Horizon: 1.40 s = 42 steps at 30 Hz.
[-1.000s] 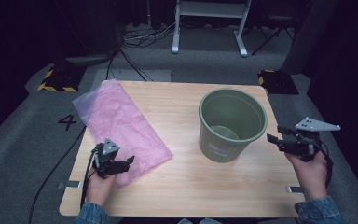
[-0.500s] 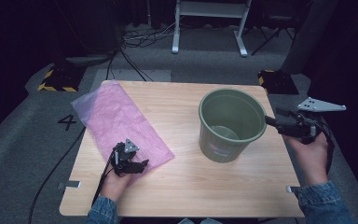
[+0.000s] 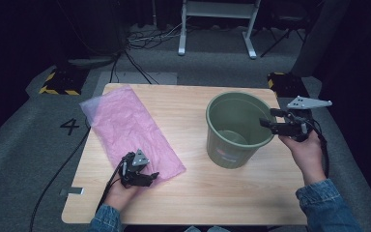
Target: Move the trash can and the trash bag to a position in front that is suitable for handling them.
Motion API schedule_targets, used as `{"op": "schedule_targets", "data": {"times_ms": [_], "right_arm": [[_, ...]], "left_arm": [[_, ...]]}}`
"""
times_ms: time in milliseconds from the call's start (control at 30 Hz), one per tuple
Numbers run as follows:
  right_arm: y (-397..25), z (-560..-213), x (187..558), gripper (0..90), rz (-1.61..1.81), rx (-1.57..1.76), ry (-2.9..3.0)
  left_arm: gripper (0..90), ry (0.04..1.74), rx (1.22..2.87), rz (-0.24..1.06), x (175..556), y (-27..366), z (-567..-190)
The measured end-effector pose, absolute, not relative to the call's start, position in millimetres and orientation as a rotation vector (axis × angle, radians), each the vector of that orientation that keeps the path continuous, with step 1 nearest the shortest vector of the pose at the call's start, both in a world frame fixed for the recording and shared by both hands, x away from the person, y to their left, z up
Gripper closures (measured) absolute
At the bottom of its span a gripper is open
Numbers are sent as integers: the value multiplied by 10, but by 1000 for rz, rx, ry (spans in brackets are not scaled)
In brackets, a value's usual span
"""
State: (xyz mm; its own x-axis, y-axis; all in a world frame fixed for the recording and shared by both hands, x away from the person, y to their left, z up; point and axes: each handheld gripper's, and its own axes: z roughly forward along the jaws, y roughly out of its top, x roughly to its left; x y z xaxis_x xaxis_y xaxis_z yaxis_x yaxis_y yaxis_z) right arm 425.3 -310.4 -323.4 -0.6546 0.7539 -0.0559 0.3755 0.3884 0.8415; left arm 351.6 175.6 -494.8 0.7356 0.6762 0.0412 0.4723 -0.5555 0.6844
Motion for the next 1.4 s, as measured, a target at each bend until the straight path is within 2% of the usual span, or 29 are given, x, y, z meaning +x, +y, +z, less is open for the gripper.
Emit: {"op": "schedule_targets", "data": {"times_ms": [133,300,467,633,767,833,967,1400], "right_arm": [[-3052,-3269,4264,427,1160,960,2269],[-2946,-3343,4228,432,1094,901,2291],[-3037,-3206,4167,413,1132,894,2167],[-3158,-3161,4298,390,1077,961,2128],[-3185,-3278,4433,411,1081,1035,2197],[-3152,-3341,4443,381,1059,1034,2220],[-3141,-3405,4404,373,1070,1024,2251],[-2982,-3428,4009,327,1129,937,2309]], "left_arm": [[285,860,2176,493,3417,1816,-4794],[271,905,2119,503,3360,1952,-4728],[270,950,2099,504,3349,2046,-4737],[266,971,2086,511,3352,2104,-4729],[263,977,2080,512,3342,2124,-4722],[251,970,2082,511,3339,2130,-4721],[189,993,2047,495,3340,2145,-4720],[195,1007,2020,484,3323,2217,-4691]]}}
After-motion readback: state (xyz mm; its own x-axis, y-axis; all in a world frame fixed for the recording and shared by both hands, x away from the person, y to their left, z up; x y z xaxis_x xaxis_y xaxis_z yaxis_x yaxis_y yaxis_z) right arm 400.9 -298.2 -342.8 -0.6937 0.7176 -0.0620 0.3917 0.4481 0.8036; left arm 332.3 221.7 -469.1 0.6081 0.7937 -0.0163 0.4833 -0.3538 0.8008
